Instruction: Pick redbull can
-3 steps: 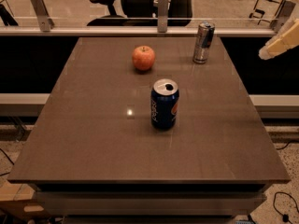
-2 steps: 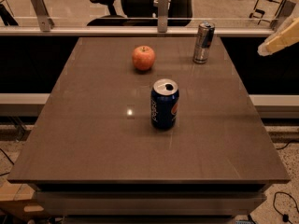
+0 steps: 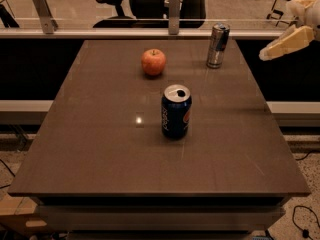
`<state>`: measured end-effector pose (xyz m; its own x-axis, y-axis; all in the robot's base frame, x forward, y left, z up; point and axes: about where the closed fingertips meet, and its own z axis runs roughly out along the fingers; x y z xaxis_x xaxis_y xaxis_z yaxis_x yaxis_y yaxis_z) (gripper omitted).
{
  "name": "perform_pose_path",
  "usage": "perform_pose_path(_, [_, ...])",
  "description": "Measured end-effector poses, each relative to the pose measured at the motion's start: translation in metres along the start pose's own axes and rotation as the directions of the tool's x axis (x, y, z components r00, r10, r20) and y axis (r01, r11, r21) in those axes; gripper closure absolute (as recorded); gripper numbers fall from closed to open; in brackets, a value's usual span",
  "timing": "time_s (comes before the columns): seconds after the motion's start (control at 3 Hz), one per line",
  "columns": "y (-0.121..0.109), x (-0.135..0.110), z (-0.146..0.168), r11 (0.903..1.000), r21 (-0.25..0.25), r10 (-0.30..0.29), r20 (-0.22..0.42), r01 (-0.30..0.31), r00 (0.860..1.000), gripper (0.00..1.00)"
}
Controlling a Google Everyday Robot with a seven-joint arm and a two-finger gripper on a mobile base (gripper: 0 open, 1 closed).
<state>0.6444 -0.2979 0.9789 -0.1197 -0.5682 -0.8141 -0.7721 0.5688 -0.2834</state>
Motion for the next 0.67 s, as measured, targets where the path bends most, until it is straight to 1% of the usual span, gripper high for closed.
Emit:
perform_pose_path(0.33, [-0.0034,0.0116,0.0202,0.9966,-0.022,0.08,0.042,-0.08,0.996,0.0])
perform_pose_path(0.67, [-0.0033,0.0116,0.0203,0.9966,-0.023,0.08,0.043,-0.08,0.996,0.0])
